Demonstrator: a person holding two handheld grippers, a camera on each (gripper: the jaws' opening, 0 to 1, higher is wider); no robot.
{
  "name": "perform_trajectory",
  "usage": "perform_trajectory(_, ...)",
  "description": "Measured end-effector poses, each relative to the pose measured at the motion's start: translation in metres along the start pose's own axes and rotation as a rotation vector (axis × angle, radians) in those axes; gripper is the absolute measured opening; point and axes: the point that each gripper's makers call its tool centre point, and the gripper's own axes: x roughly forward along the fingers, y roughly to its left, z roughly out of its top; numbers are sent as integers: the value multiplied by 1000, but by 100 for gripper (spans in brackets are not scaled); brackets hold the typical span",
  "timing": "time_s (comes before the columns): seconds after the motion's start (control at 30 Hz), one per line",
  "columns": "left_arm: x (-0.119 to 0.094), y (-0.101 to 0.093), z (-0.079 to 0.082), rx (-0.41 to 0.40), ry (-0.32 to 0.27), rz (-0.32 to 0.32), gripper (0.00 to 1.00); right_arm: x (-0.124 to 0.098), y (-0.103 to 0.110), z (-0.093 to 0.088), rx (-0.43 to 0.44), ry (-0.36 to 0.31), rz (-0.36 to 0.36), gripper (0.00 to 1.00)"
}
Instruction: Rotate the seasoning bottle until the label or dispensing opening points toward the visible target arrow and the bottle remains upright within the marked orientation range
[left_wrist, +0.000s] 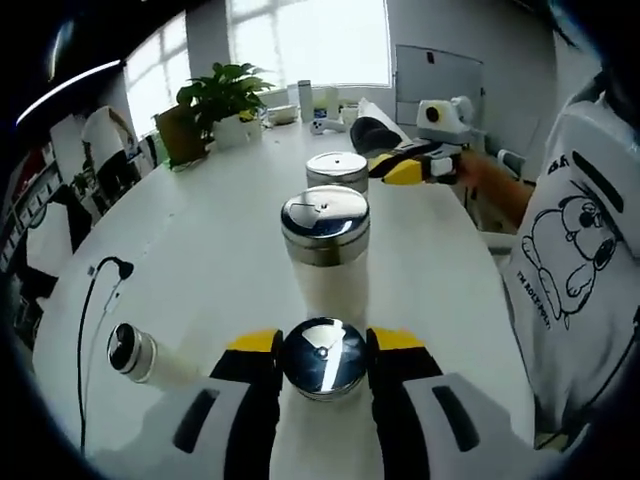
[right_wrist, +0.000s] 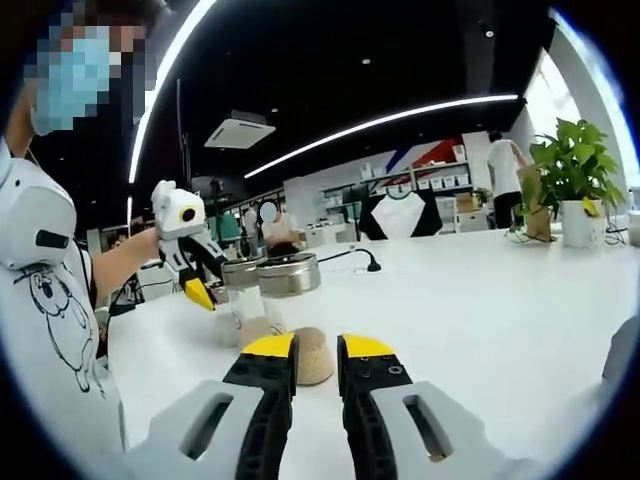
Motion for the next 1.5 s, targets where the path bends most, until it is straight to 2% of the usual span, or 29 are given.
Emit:
perform_trajectory(0.17,2,1,0,31,-14,3,35,-2,-1,0,2,-4,-8,13)
perform_trajectory(0.2,4,1,-4,71,5,3,36,-2,-1,0,3,-5,-8,14)
perform_trajectory(0.23,5,0,-5,69,11,8,38,-2,-1,0,3,-5,-8,14)
perform_trajectory(0.3,8,5,-11,149,42,48,42,-2,-1,-1,4,-8,-8,14)
perform_trajectory(0.33,9,3,-11,143,40,43,45,-2,-1,-1,8,-11,-9,14)
perform_trajectory(0.47,-4,4,2,25,-85,48,50,-1,-2,-4,21,-15,-12,15)
perform_trajectory(0.53,-13,8,2,-21,-126,71,53,0,-2,-5,24,-14,-10,15)
perform_trajectory(0.6,-18,12,0,-22,-155,101,54,1,-2,-6,23,-13,-8,15)
perform_trajectory(0.67,-24,14,2,5,-220,138,54,2,-2,-6,23,-14,-4,15)
perform_trajectory(0.77,-38,20,12,-36,-355,201,54,4,-2,-5,18,-14,0,15)
perform_trajectory(0.83,-51,24,19,-112,-463,229,52,5,-1,-5,22,-19,3,15)
perform_trajectory(0.87,-57,28,20,-125,-497,258,51,6,-1,-5,22,-19,3,15)
perform_trajectory(0.93,-63,29,17,-137,-519,273,45,6,-1,-5,21,-19,4,15)
perform_trajectory(0.97,-66,27,14,-112,-531,262,42,7,-1,-4,19,-18,6,15)
perform_trajectory(1.0,-67,30,15,-157,-561,275,40,7,-1,-4,18,-17,7,15)
perform_trajectory(1.03,-67,28,12,-177,-565,256,38,7,0,-3,17,-16,8,15)
perform_trajectory(1.07,-66,23,12,-189,-575,223,31,8,0,-3,15,-16,9,15)
perform_trajectory(1.1,-70,28,13,-216,-622,254,24,8,0,-3,13,-17,10,15)
perform_trajectory(1.13,-70,29,11,-208,-626,259,18,8,1,-2,12,-17,11,15)
perform_trajectory(1.2,-70,29,10,-223,-638,268,18,8,1,-1,12,-21,11,15)
perform_trajectory(1.27,-73,25,16,-187,-677,277,13,9,2,0,12,-24,14,15)
perform_trajectory(1.3,-69,21,13,-155,-638,283,11,9,2,0,9,-26,15,15)
perform_trajectory(1.33,-68,20,12,-162,-633,293,11,10,2,1,3,-31,15,14)
perform_trajectory(1.37,-69,16,14,-148,-658,288,10,10,3,1,1,-33,15,14)
perform_trajectory(1.4,-69,10,18,-133,-676,257,10,10,3,1,1,-38,18,15)
perform_trajectory(1.43,-69,9,18,-156,-684,255,10,11,3,2,3,-43,19,15)
perform_trajectory(1.5,-68,9,16,-151,-677,289,13,11,4,3,8,-51,23,17)
